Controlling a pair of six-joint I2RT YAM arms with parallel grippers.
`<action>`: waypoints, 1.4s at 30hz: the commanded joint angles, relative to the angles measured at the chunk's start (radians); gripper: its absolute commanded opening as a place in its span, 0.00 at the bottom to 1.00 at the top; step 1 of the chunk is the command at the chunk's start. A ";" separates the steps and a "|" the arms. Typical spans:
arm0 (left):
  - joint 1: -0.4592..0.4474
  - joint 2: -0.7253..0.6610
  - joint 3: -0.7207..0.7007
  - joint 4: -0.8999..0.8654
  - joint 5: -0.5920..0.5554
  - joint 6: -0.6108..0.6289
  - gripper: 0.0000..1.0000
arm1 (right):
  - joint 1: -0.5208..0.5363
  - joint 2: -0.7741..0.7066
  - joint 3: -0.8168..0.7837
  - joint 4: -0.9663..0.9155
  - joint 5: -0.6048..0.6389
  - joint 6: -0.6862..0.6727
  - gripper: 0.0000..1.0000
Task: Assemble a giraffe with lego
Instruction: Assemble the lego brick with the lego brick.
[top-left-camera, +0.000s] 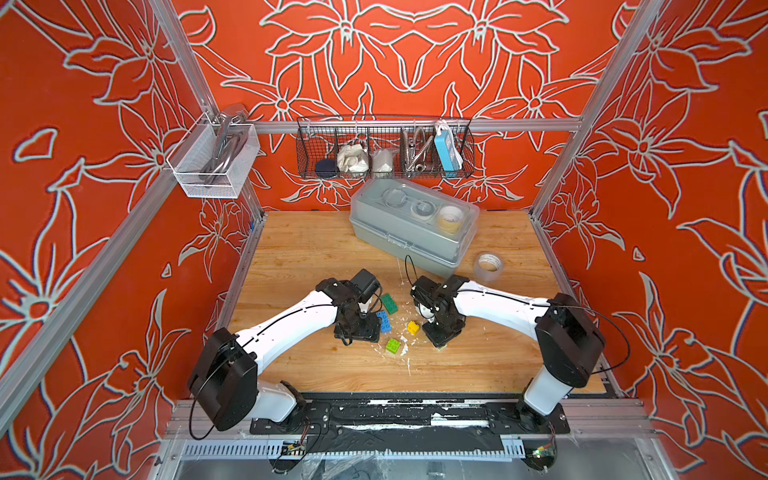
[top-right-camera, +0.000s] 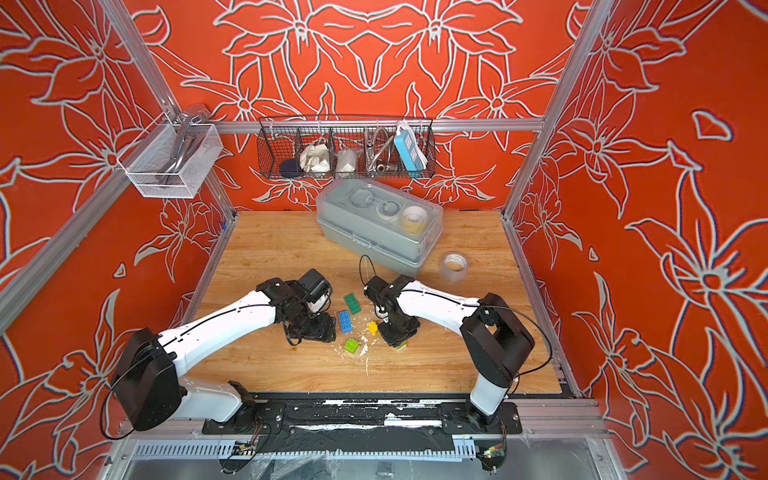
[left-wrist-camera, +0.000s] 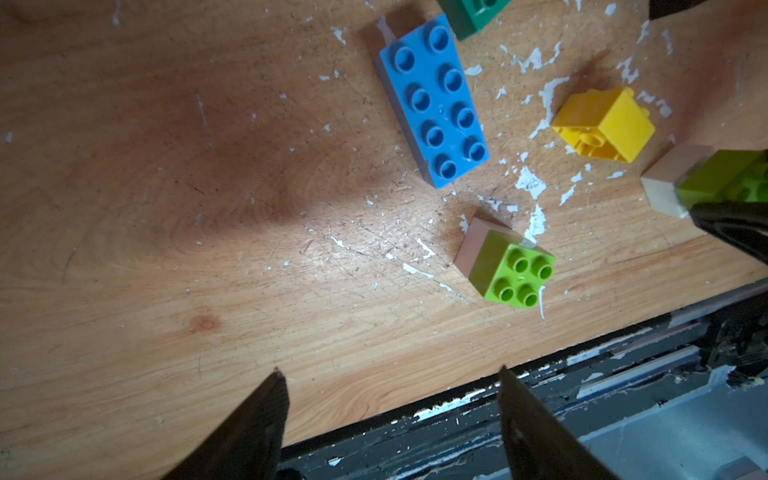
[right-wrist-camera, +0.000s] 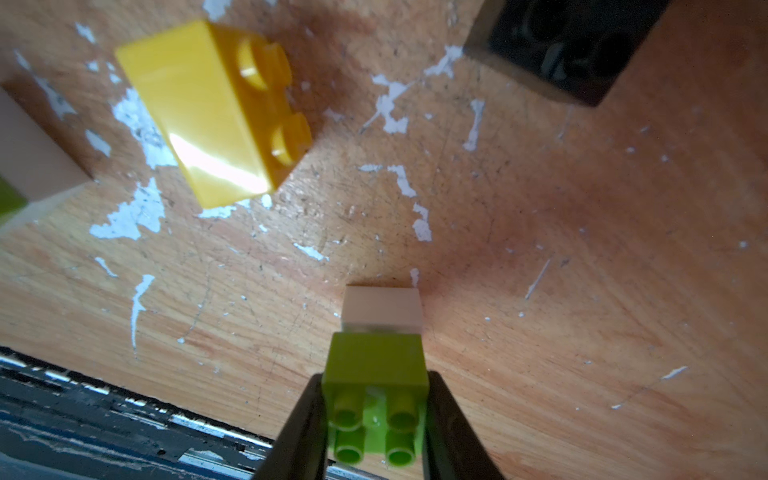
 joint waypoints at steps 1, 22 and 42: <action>0.006 0.001 0.009 -0.015 0.006 0.013 0.78 | 0.004 0.007 -0.027 -0.005 0.021 0.001 0.09; 0.006 -0.004 0.009 -0.018 0.005 0.011 0.78 | 0.004 0.054 -0.154 0.117 -0.057 0.006 0.08; 0.015 -0.014 0.077 -0.042 -0.004 -0.007 0.89 | 0.003 0.023 -0.091 0.131 -0.075 0.120 0.32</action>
